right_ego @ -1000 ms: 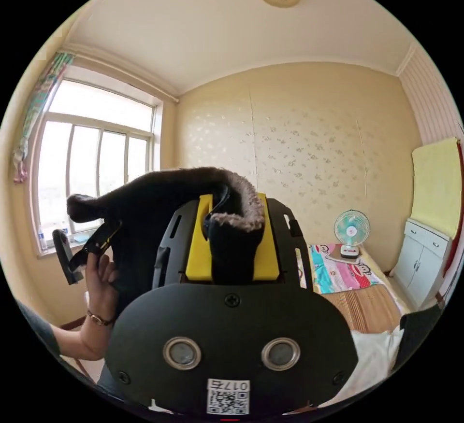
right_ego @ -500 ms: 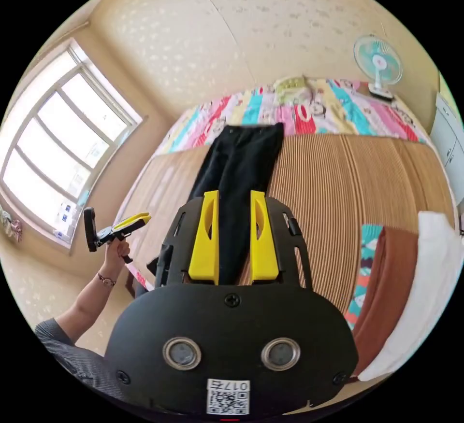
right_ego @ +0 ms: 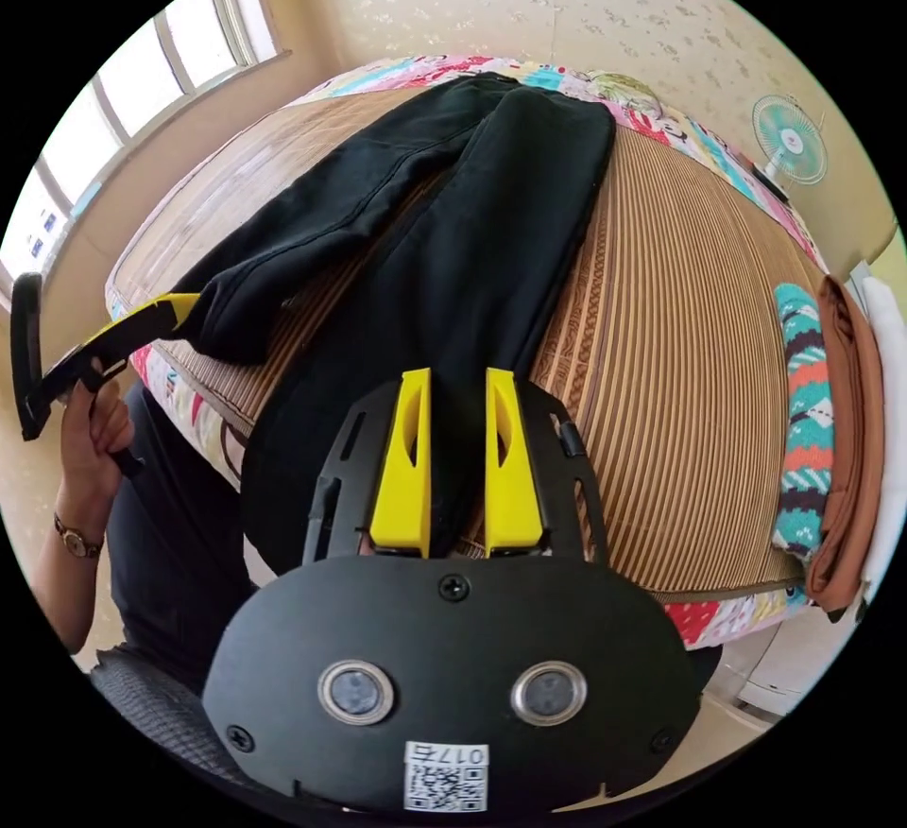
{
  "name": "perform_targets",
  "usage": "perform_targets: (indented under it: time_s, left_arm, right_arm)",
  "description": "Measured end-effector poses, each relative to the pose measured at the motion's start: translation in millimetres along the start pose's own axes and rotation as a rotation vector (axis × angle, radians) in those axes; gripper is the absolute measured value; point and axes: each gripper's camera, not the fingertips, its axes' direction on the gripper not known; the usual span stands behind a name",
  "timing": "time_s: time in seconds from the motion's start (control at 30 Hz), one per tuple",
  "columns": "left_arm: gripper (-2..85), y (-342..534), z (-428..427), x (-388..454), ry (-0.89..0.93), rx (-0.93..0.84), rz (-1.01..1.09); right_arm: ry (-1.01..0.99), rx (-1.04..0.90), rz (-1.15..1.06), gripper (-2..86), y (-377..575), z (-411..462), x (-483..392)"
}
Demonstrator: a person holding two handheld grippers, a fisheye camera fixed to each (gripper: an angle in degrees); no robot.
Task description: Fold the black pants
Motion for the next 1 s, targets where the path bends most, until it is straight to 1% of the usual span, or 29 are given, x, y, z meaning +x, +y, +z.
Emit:
perform_targets:
  time_s: [0.13, 0.2, 0.27, 0.33, 0.43, 0.53, 0.6, 0.7, 0.83, 0.9, 0.93, 1.0]
  left_arm:
    - [9.4, 39, 2, -6, 0.039, 0.109, -0.094]
    - [9.0, 51, 2, -4, 0.036, 0.147, -0.097]
    - [8.7, 61, 3, 1, 0.001, 0.182, -0.058]
    - [8.6, 62, 5, 6, -0.034, 0.176, -0.029]
    - [8.6, 63, 7, 14, -0.082, 0.159, -0.003]
    - [8.6, 69, 8, 20, -0.11, 0.16, 0.004]
    - [8.6, 72, 7, 21, -0.113, 0.15, 0.003]
    - [8.6, 76, 6, 22, -0.11, 0.134, 0.014]
    - [8.6, 85, 2, 15, -0.061, 0.126, -0.012]
    - [8.5, 88, 1, 13, -0.047, 0.12, -0.007]
    - [8.4, 91, 0, 13, -0.043, 0.117, 0.005]
    - [8.2, 98, -1, 14, -0.038, 0.115, 0.022]
  right_arm:
    - [-0.039, -0.05, 0.04, 7.6, -16, 24, 31]
    - [-0.061, -0.093, 0.071, 6.8, -27, 37, 52]
    - [-0.02, -0.129, 0.021, 6.3, -37, 47, 55]
    - [0.008, -0.167, 0.0, 5.5, -48, 58, 60]
    - [-0.034, -0.236, 0.06, 4.3, -70, 75, 87]
    - [-0.016, -0.355, 0.03, 3.8, -99, 92, 102]
    - [0.017, -0.469, -0.022, 3.7, -123, 107, 108]
    - [0.016, -0.609, -0.007, 3.7, -153, 128, 128]
    - [0.04, -0.785, 0.009, 3.3, -186, 157, 147]
    - [0.099, -0.932, -0.007, 3.0, -207, 182, 151]
    - [0.121, -0.972, -0.029, 2.9, -212, 189, 149]
    - [0.211, -1.102, -0.109, 2.7, -223, 215, 143]
